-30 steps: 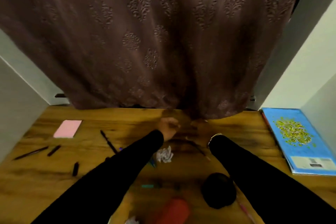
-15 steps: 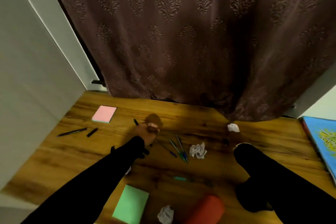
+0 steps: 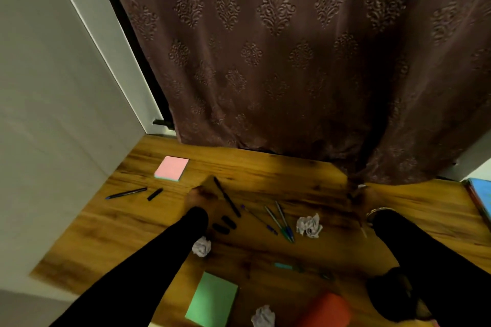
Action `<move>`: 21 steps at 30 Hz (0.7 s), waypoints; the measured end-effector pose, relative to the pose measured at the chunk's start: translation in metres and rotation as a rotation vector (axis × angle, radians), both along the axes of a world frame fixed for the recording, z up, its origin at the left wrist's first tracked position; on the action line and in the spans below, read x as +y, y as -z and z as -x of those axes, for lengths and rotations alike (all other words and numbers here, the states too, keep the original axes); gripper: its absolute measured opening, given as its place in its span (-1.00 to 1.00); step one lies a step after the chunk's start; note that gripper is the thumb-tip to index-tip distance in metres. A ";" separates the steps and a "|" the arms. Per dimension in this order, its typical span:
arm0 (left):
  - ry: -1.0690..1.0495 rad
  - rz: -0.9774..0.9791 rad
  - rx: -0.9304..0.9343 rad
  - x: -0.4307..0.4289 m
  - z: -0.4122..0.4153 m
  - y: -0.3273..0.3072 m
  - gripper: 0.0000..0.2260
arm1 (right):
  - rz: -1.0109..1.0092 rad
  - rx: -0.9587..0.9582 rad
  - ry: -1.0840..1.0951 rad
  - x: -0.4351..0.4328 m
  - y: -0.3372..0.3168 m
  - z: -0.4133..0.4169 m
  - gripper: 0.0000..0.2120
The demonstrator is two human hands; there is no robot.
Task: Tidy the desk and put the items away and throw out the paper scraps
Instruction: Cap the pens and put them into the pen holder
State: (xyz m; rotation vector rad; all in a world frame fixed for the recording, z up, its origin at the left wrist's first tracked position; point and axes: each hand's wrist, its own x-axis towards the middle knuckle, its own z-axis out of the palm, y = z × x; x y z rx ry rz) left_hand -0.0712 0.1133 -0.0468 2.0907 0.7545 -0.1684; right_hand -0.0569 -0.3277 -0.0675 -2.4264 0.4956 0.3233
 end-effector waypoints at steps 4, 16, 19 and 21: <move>0.019 -0.155 0.076 0.023 -0.012 0.012 -0.81 | -0.141 -0.236 0.145 0.010 -0.023 -0.017 -0.83; 0.031 -0.071 0.009 0.040 -0.023 0.019 -0.72 | -0.593 -0.204 0.265 0.078 -0.042 0.019 -0.85; -0.034 -0.068 0.034 0.069 -0.011 0.022 -0.73 | -0.582 -0.197 0.191 0.095 -0.041 0.022 -0.83; 0.013 -0.093 0.096 0.085 -0.002 0.019 -0.77 | -0.588 -0.212 0.153 0.105 -0.046 0.024 -0.88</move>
